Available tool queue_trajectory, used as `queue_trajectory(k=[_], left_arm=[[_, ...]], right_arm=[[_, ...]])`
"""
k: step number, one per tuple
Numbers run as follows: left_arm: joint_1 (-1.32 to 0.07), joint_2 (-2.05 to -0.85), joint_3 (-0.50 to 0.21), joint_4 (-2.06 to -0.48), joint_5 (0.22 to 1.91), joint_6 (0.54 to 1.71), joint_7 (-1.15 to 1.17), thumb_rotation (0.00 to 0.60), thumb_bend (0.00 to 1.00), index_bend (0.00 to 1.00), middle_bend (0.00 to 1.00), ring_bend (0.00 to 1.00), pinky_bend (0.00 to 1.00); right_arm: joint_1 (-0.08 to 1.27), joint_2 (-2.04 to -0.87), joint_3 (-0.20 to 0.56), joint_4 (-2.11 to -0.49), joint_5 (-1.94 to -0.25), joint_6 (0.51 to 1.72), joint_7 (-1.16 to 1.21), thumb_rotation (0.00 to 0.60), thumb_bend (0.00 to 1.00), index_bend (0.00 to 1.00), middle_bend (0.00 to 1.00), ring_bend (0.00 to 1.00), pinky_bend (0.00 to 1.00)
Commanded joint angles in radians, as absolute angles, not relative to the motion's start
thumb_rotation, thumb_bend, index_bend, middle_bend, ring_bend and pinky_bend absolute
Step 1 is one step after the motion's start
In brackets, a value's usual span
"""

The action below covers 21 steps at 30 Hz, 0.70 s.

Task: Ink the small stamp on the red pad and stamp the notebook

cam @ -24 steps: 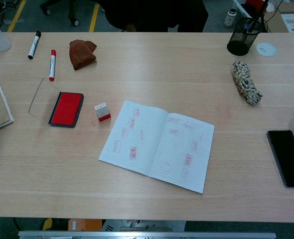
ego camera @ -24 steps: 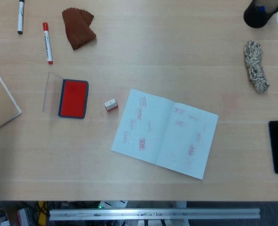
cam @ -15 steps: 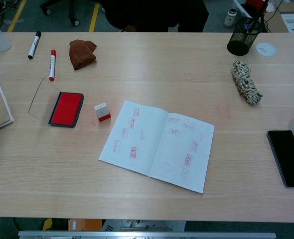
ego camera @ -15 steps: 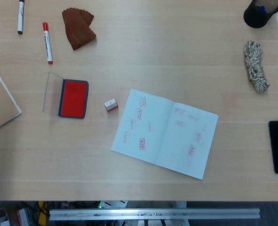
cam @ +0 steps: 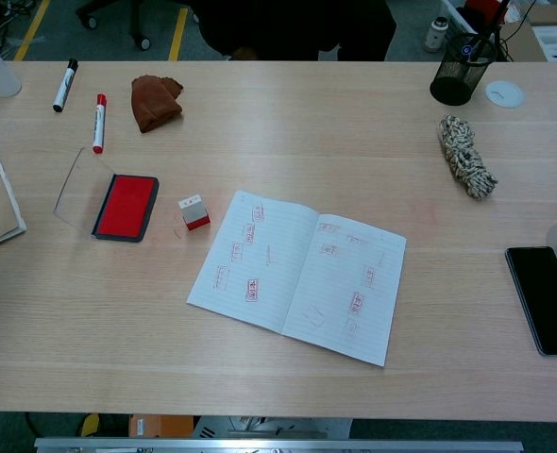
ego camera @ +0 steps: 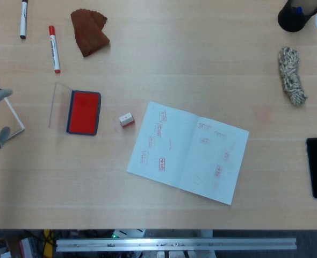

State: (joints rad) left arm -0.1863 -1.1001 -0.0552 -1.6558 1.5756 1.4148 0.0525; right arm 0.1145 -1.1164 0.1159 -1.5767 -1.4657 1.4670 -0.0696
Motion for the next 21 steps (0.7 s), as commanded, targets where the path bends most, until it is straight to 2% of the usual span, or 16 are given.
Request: queue_trajectory(k=[1, 4, 8, 10, 13, 17, 21], left_arm=[[-0.233, -1.092, -0.062, -1.673, 1.599, 1.365, 0.039, 0.600, 0.25, 0.23, 0.29, 0.30, 0.45], [-0.274, -1.099, -0.074, -1.683, 1.607, 1.327, 0.050, 0.600, 0.25, 0.23, 0.33, 0.35, 0.53], [-0.324, -1.117, -0.093, -1.699, 1.599, 1.275, 0.071, 0.600, 0.25, 0.23, 0.43, 0.48, 0.75], [-0.350, -1.127, -0.103, -1.709, 1.586, 1.243, 0.083, 0.600, 0.25, 0.23, 0.51, 0.58, 0.87], [-0.386, -1.143, -0.111, -1.719, 1.566, 1.195, 0.117, 0.600, 0.25, 0.25, 0.65, 0.71, 0.97], [-0.427, -1.176, -0.118, -1.727, 1.534, 1.139, 0.175, 0.600, 0.25, 0.30, 0.80, 0.87, 1.00], [-0.463, -1.212, -0.125, -1.733, 1.489, 1.089, 0.232, 0.600, 0.25, 0.36, 0.89, 0.94, 1.00]], right_arm=[[0.122, -1.117, 0.119, -1.573, -1.458, 1.455, -0.070, 0.600, 0.26, 0.31, 0.38, 0.31, 0.42], [0.129, -1.116, 0.121, -1.569, -1.452, 1.444, -0.072, 0.600, 0.26, 0.32, 0.38, 0.31, 0.42], [0.136, -1.115, 0.124, -1.565, -1.446, 1.434, -0.070, 0.600, 0.26, 0.32, 0.39, 0.31, 0.42], [0.139, -1.114, 0.125, -1.562, -1.445, 1.430, -0.070, 0.600, 0.26, 0.32, 0.39, 0.31, 0.42], [0.143, -1.113, 0.125, -1.558, -1.441, 1.422, -0.069, 0.600, 0.26, 0.32, 0.39, 0.31, 0.42], [0.149, -1.113, 0.124, -1.554, -1.437, 1.411, -0.066, 0.600, 0.26, 0.32, 0.39, 0.31, 0.42], [0.154, -1.114, 0.122, -1.549, -1.436, 1.401, -0.060, 0.600, 0.26, 0.31, 0.39, 0.31, 0.42]])
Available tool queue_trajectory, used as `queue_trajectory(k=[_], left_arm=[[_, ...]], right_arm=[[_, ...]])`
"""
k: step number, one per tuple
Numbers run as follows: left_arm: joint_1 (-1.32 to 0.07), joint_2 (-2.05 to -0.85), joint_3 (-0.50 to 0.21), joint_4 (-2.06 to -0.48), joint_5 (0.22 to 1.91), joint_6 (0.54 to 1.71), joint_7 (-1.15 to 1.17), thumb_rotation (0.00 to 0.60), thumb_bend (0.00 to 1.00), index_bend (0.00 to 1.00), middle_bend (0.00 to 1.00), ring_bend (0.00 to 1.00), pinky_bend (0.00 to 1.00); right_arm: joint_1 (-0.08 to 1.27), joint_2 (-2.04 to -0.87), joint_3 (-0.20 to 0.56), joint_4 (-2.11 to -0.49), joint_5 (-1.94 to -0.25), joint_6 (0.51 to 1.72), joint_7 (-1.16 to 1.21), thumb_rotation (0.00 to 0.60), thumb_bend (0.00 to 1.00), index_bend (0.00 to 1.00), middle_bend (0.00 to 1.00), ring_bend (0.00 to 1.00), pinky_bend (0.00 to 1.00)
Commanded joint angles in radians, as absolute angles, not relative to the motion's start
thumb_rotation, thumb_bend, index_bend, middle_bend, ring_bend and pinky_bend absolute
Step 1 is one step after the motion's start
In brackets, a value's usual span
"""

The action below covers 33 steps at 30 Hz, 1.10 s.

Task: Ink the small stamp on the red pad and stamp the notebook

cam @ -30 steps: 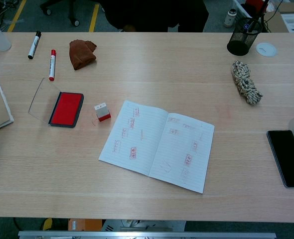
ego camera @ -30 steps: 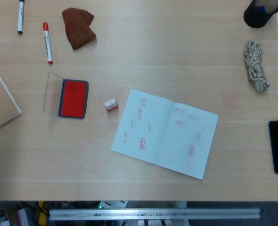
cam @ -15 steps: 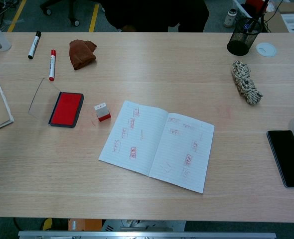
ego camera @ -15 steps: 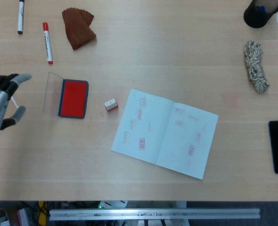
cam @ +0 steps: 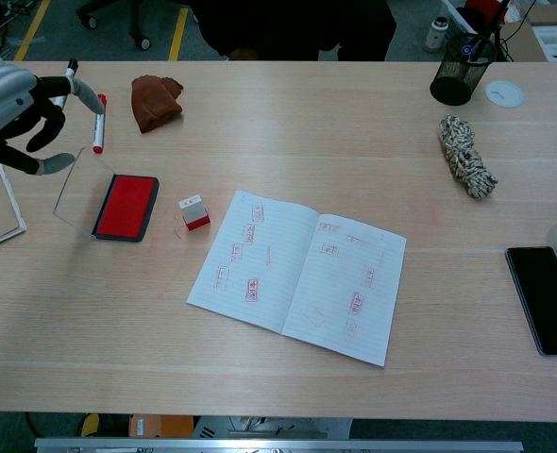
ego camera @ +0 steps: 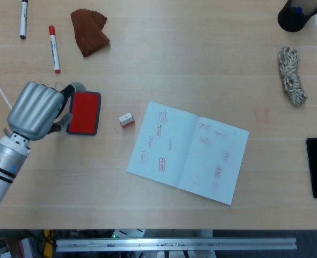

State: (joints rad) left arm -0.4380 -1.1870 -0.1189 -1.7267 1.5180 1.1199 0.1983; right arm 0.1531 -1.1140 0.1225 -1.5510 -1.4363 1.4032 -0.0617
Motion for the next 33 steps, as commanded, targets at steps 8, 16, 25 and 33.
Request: queue_trajectory(k=[8, 16, 25, 33], left_arm=[[-0.519, -1.304, -0.125, -1.710, 1.424, 1.033, 0.325, 0.600, 0.25, 0.36, 0.97, 1.00, 1.00], [-0.570, -1.399, -0.131, -1.677, 1.367, 0.999, 0.394, 0.600, 0.25, 0.35, 0.98, 1.00, 1.00], [-0.630, -1.501, -0.139, -1.630, 1.285, 0.965, 0.498, 0.600, 0.25, 0.32, 0.98, 1.00, 1.00], [-0.660, -1.584, -0.130, -1.582, 1.214, 0.962, 0.573, 0.600, 0.25, 0.31, 0.98, 1.00, 1.00]], right_arm=[[0.154, -1.110, 0.119, -1.547, -1.430, 1.399, -0.051, 0.600, 0.26, 0.31, 0.38, 0.31, 0.42], [0.154, -1.105, 0.114, -1.559, -1.436, 1.402, -0.053, 0.600, 0.26, 0.31, 0.38, 0.31, 0.42], [0.145, -1.097, 0.109, -1.562, -1.423, 1.402, -0.054, 0.600, 0.26, 0.32, 0.38, 0.31, 0.42], [0.141, -1.094, 0.105, -1.550, -1.417, 1.398, -0.040, 0.600, 0.26, 0.32, 0.39, 0.31, 0.42]])
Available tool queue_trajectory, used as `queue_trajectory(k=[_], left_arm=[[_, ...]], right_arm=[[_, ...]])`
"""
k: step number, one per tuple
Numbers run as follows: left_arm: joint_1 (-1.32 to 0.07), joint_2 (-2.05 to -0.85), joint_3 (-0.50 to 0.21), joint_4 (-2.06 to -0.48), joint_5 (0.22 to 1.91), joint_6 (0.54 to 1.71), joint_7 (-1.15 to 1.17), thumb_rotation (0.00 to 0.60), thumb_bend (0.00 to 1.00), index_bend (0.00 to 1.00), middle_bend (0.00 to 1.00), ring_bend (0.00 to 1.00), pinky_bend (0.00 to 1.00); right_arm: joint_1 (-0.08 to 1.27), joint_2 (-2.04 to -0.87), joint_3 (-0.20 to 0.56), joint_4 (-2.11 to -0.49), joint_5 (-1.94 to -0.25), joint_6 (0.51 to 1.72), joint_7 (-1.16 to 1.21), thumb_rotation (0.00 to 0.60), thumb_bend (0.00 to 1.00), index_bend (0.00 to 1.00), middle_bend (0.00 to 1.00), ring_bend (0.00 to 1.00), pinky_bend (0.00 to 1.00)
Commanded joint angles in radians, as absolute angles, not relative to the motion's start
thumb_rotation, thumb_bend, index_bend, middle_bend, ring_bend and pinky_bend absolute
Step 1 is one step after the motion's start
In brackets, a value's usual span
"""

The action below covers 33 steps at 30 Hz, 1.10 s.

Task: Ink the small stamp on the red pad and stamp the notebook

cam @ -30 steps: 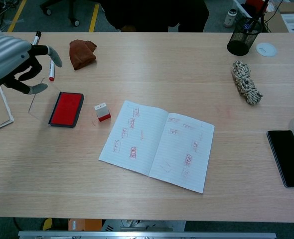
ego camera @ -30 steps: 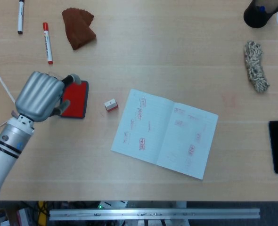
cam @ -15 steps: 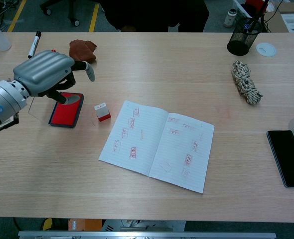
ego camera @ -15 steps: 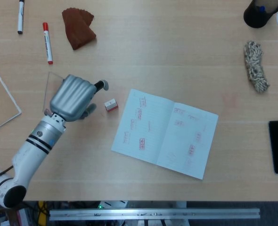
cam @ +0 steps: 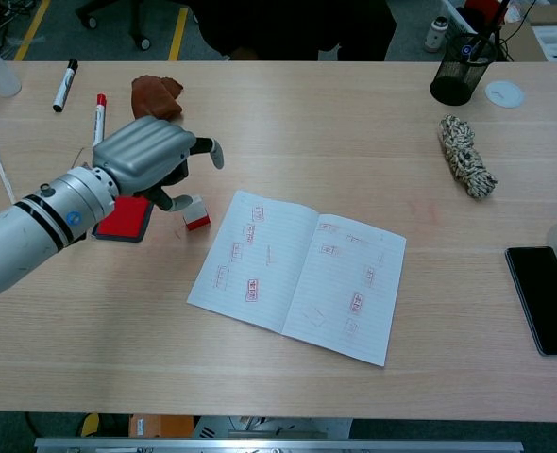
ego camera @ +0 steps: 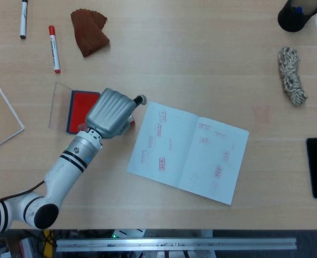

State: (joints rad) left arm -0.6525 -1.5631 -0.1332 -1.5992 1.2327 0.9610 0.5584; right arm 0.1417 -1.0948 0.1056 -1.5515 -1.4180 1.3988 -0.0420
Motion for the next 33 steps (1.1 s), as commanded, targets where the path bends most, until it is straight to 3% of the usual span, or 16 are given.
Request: queue_trajectory(k=[1, 13, 33], left_arm=[[-0.663, -1.596, -0.127, -1.572, 1.202, 0.963, 0.583, 0.600, 0.25, 0.31, 0.98, 1.00, 1.00], [-0.679, -1.675, -0.113, -1.474, 1.107, 0.967, 0.628, 0.600, 0.25, 0.30, 0.98, 1.00, 1.00], [-0.687, -1.707, -0.084, -1.381, 1.110, 0.998, 0.644, 0.600, 0.25, 0.29, 0.98, 1.00, 1.00]], right_arm=[[0.141, -1.094, 0.104, -1.549, -1.416, 1.396, -0.039, 0.600, 0.26, 0.32, 0.39, 0.31, 0.42], [0.134, -1.090, 0.100, -1.543, -1.415, 1.400, -0.028, 0.600, 0.26, 0.31, 0.38, 0.31, 0.42], [0.124, -1.087, 0.100, -1.545, -1.409, 1.409, -0.027, 0.600, 0.26, 0.32, 0.39, 0.31, 0.42]])
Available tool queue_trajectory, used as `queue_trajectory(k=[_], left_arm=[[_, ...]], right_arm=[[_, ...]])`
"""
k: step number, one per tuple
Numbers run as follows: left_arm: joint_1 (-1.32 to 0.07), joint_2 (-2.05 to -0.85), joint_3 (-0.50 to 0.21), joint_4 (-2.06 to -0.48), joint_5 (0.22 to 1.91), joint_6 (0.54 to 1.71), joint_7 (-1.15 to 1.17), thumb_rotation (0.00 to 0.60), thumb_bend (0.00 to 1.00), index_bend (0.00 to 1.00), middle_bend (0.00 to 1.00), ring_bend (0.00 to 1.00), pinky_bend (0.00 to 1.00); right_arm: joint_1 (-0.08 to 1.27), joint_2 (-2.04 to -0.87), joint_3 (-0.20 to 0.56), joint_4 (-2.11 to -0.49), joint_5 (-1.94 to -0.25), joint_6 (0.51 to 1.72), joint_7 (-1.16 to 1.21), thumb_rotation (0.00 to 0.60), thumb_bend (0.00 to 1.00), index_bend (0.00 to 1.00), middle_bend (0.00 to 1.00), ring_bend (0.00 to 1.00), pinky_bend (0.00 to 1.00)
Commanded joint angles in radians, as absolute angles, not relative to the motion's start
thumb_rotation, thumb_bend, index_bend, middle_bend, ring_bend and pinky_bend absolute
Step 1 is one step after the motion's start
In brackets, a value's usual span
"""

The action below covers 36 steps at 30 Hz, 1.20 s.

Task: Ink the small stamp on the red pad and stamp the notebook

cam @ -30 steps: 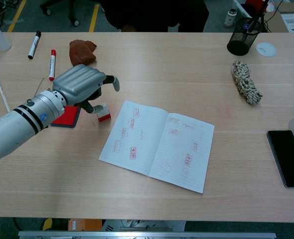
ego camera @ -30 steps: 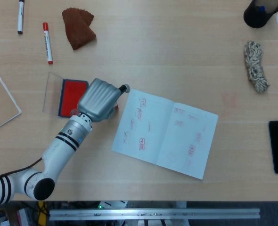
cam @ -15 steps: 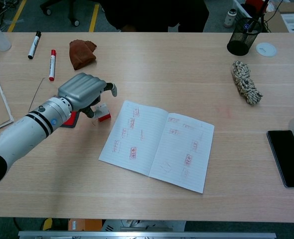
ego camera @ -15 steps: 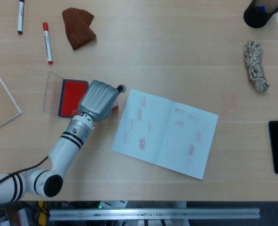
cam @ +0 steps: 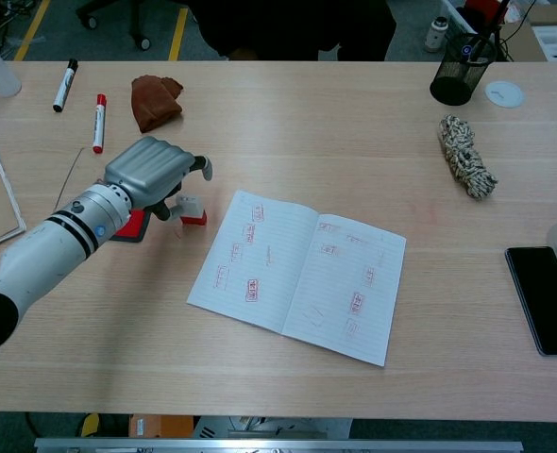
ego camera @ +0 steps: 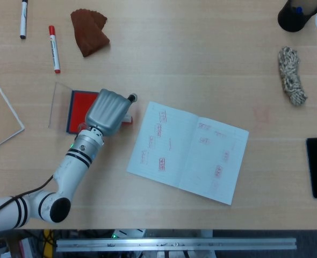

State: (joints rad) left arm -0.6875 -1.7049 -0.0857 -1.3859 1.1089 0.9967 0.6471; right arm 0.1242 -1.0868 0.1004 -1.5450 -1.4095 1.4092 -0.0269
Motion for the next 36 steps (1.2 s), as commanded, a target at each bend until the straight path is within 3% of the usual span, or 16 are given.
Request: queue_trajectory(k=[1, 10, 36], left_arm=[[-0.687, -1.707, -0.084, -1.379, 1.108, 0.996, 0.643, 0.600, 0.25, 0.29, 0.98, 1.00, 1.00], [-0.684, -1.714, -0.082, -1.375, 1.102, 1.007, 0.650, 0.600, 0.25, 0.41, 0.98, 1.00, 1.00], [-0.694, -1.761, -0.088, -1.376, 1.028, 1.028, 0.750, 0.600, 0.25, 0.49, 0.99, 1.00, 1.00]], right_arm=[[0.124, -1.086, 0.100, -1.546, -1.410, 1.410, -0.027, 0.600, 0.26, 0.32, 0.39, 0.31, 0.42], [0.122, -1.084, 0.099, -1.549, -1.415, 1.411, -0.022, 0.600, 0.26, 0.31, 0.38, 0.31, 0.42], [0.112, -1.078, 0.093, -1.533, -1.413, 1.407, 0.008, 0.600, 0.26, 0.31, 0.38, 0.31, 0.42]])
